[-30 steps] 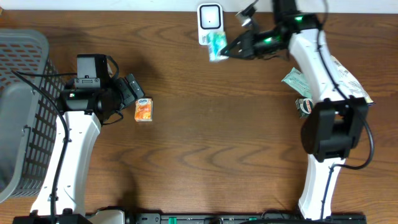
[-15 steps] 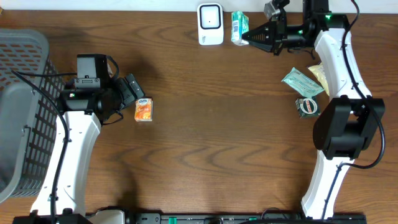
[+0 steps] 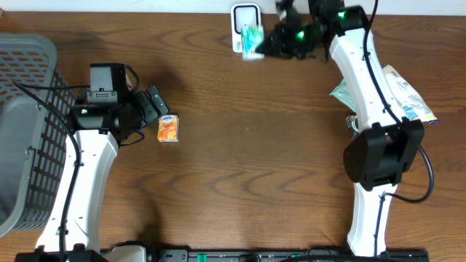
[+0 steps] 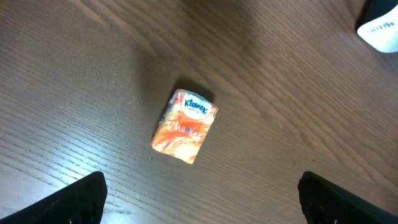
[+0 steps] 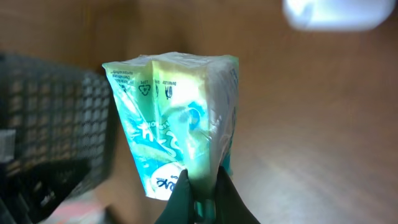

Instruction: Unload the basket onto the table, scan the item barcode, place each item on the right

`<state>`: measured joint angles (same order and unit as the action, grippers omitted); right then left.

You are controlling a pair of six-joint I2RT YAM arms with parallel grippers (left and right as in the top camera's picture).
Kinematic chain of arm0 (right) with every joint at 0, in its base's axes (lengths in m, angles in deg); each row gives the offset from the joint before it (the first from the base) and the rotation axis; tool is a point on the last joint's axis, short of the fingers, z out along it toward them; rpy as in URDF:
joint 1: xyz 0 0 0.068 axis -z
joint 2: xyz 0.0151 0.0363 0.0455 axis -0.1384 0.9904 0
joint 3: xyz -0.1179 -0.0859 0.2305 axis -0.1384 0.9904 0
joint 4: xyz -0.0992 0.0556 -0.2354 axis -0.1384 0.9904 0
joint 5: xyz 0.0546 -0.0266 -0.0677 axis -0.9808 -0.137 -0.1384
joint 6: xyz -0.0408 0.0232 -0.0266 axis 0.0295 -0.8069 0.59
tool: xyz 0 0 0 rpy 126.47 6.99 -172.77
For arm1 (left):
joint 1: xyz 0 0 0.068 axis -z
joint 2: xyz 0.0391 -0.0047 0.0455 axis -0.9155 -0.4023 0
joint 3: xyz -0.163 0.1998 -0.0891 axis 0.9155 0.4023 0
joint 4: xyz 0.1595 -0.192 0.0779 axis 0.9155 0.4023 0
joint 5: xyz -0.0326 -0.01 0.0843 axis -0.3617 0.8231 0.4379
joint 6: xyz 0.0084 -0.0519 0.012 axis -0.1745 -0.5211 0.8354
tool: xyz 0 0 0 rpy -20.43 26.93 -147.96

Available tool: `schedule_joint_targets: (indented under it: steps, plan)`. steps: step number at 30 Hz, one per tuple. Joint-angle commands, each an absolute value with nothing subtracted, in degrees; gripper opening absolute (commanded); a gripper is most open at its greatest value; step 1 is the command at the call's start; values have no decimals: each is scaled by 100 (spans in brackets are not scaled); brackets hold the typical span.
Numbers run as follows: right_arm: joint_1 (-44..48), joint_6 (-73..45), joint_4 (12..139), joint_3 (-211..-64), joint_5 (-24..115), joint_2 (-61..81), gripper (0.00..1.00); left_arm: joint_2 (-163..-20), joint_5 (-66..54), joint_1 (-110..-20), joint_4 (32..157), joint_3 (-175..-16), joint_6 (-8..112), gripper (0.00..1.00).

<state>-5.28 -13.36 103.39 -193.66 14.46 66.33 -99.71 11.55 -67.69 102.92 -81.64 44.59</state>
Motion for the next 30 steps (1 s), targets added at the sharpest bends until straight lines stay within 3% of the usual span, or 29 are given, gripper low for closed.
schedule_joint_targets:
  steps: [1, 5, 9, 23, 30]
  plan:
    - [-860, -1234, 10061, -20043, 4077, 6622, 1, -9947, 1212, -6786, 10306, -8172, 4489, 98]
    - [-1464, -309, 9010, -20021, 7174, 6686, 1, -9947, 1210, -6786, 10306, -8172, 4489, 98]
    - [-1920, 1138, 7718, -19954, 8523, 7070, 1, -9947, 1210, -6786, 10306, -8172, 4489, 98]
    - [-2312, 5643, 5486, -19954, 10289, 9079, 1, -9947, 1212, -6786, 10306, -8172, 4489, 98]
    - [-2323, 5610, 5333, -19954, 10374, 9145, 1, -9947, 1212, -6786, 10306, -8172, 4489, 98]
